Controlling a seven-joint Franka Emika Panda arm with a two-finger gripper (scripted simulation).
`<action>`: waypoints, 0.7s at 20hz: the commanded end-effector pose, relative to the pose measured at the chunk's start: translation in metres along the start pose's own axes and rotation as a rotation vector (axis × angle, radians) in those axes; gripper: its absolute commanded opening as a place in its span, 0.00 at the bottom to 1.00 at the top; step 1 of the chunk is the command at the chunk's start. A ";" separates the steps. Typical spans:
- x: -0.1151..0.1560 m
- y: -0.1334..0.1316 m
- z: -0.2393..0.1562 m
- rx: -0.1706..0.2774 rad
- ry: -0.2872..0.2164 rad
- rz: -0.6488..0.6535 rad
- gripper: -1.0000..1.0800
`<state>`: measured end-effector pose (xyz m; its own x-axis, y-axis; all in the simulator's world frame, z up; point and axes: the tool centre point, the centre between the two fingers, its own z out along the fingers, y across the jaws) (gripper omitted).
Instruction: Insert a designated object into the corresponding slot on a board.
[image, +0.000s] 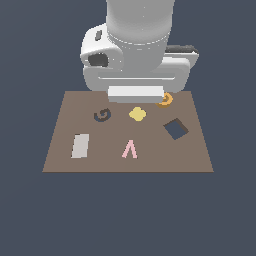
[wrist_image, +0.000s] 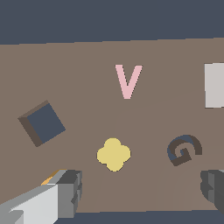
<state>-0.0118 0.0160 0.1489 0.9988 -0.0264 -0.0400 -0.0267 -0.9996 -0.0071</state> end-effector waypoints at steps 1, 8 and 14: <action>-0.004 -0.002 0.003 0.000 0.001 0.025 0.96; -0.019 -0.009 0.014 0.002 0.005 0.140 0.96; -0.036 -0.021 0.029 0.004 0.011 0.281 0.96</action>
<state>-0.0433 0.0344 0.1256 0.9634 -0.2663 -0.0313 -0.2665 -0.9638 -0.0018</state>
